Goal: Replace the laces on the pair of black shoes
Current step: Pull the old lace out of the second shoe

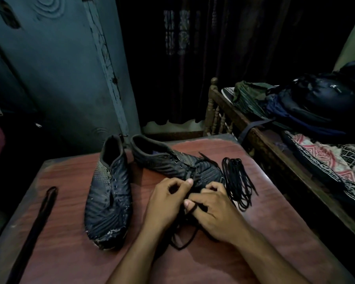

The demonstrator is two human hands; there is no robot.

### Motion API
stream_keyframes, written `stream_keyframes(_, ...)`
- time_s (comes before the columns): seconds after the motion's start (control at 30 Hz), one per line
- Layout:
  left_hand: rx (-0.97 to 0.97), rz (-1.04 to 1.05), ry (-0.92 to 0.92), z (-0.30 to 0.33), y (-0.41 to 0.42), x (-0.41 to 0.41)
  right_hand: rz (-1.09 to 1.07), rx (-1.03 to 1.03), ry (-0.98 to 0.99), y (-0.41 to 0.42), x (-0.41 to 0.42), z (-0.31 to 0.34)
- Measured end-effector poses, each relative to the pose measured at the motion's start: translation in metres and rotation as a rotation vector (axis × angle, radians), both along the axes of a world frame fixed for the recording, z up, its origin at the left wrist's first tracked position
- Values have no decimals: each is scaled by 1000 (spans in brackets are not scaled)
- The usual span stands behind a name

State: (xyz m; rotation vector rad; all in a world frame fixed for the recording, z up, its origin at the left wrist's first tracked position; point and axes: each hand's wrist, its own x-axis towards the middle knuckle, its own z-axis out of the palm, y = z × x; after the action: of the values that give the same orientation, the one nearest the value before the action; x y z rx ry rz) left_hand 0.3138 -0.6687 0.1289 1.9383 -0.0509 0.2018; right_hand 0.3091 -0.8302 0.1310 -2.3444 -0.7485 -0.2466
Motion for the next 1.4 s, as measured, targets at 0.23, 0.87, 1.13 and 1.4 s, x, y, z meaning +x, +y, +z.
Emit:
stream_keyframes(0.23, -276, -189, 104, 6, 3, -3, -46, 138, 43, -1, 1, 4)
stream_keyframes(0.87, -471, -200, 149, 13, 3, -10, -72, 341, 100, -4, 5, 9)
stream_keyframes(1.13, -381, -125, 96, 4, -3, -6, 93, 231, 165, -13, 5, 13)
stream_keyframes(1.4, -544, -408, 126, 16, 5, -15, -84, 328, 140, -8, 9, 10)
